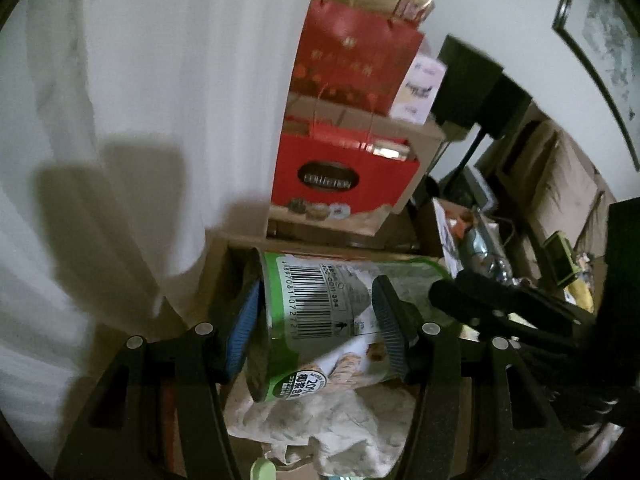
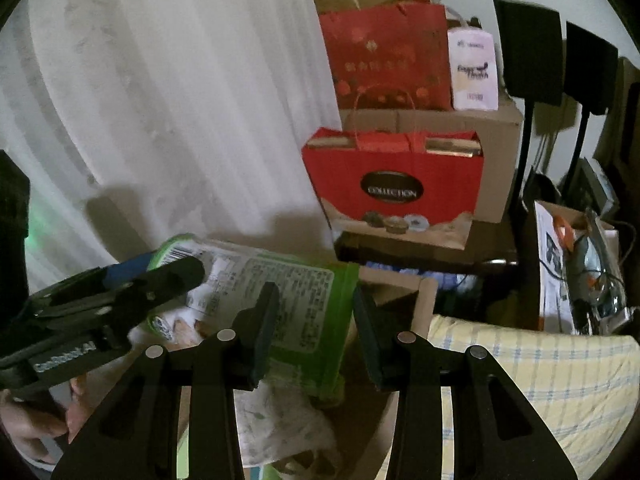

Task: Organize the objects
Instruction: 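Lift the can and carry it over the box with the left gripper, then lower the can into the box and open the left gripper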

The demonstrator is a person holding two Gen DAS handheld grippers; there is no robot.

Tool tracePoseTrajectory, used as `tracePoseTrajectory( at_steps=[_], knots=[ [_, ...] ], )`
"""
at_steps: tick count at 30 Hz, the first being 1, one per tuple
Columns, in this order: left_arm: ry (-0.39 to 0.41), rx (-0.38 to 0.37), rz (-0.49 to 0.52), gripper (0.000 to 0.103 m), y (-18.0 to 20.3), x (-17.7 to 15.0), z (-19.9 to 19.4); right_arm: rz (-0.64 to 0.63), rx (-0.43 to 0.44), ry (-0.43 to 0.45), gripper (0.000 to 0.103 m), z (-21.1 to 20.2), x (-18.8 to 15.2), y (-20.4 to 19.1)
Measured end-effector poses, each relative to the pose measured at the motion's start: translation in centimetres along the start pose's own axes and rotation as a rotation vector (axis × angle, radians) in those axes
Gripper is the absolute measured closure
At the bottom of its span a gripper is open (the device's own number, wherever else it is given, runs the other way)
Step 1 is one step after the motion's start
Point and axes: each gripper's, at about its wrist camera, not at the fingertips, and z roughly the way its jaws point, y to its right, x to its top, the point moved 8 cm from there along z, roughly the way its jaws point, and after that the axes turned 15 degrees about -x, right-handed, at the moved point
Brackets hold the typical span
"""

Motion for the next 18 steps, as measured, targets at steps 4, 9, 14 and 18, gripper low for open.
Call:
tracePoseTrajectory(
  at_steps=[4, 9, 14, 18],
  knots=[
    [-0.047, -0.002, -0.035, 0.050, -1.0, -1.3, 1.8, -0.009, -0.001, -0.030, 0.063, 0.8, -0.9, 0.0],
    [-0.083, -0.010, -0.042, 0.052, -1.1, -2.0, 3.2, -0.030, -0.021, -0.072, 0.066, 1.8, -2.1, -0.1],
    [-0.039, 0.024, 0.012, 0.038, -0.1, -2.0, 1.5, -0.048, -0.035, -0.036, 0.066, 0.4, -2.1, -0.1],
    [0.006, 0.056, 0.050, 0.029, 1.1, -2.1, -0.5, -0.065, -0.055, -0.010, 0.066, -1.2, -2.3, 0.3]
  ],
)
